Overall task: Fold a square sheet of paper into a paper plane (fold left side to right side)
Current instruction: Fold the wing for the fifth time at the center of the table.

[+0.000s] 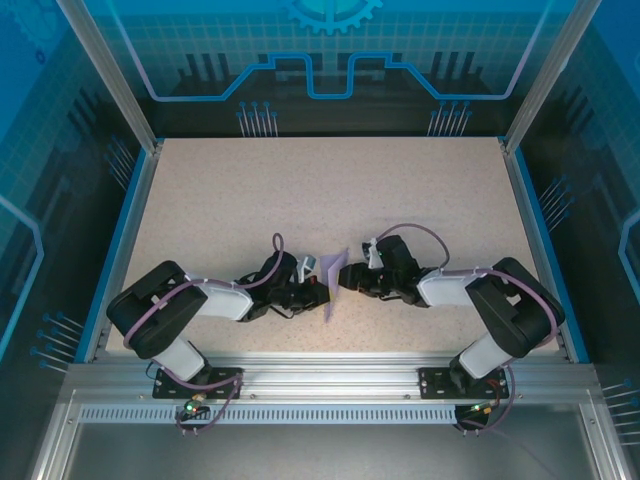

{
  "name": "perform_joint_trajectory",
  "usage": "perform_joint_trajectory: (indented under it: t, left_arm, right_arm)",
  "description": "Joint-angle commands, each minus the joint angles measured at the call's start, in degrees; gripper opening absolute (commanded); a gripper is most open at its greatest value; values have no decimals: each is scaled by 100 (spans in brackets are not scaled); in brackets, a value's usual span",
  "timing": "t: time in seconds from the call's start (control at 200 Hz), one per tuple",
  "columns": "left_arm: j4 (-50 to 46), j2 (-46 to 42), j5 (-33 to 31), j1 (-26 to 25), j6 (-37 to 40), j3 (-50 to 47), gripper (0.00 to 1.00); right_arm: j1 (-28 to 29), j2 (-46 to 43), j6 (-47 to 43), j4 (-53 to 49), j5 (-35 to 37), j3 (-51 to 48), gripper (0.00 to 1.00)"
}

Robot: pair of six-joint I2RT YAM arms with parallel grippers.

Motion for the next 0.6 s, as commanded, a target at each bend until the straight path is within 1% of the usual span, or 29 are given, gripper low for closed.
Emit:
perform_joint_trajectory:
  t: [0.0, 0.245, 0.41, 0.595]
  left_arm:
    - [285, -35, 200, 80, -133, -122, 0]
    - [354, 66, 247, 96, -210, -117, 0]
    - [389, 158, 272, 102, -222, -102, 0]
    - [392, 264, 304, 109, -223, -67, 4]
  right_arm:
    - [83, 173, 154, 263, 93, 172, 49]
    - [86, 450, 204, 73, 242, 417, 45]
    - [96, 613, 223, -150, 318, 551, 44]
    - [121, 782, 275, -483, 378, 658, 43]
